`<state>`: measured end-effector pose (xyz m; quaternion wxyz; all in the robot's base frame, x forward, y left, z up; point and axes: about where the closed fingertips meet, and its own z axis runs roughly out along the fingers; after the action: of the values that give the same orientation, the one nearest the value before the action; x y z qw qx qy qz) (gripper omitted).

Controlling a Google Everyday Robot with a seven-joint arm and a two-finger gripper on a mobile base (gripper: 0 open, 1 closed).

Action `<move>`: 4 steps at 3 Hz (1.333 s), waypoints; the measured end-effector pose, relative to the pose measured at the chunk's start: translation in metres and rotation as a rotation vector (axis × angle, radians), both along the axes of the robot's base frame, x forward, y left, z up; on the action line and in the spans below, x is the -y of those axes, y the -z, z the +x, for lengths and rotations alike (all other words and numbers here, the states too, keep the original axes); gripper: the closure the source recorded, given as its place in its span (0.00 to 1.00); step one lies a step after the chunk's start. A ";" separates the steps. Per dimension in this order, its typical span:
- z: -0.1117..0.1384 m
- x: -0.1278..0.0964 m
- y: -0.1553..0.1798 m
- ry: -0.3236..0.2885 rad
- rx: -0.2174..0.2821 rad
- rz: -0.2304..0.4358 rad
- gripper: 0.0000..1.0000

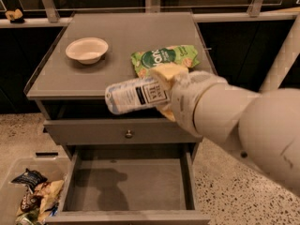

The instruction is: Pick blue plastic bottle from middle drawer and place on counter

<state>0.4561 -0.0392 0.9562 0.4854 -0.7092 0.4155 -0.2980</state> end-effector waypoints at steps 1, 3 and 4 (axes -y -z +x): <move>0.007 -0.003 -0.016 -0.017 0.042 -0.040 1.00; 0.016 0.012 -0.003 0.009 0.034 -0.047 1.00; 0.050 0.030 -0.004 0.014 0.059 -0.048 1.00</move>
Offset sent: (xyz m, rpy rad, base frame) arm 0.0077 0.0026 0.0174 -0.0380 -0.0436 0.0168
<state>0.5064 -0.0688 0.9599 0.4783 -0.7085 0.3987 -0.3321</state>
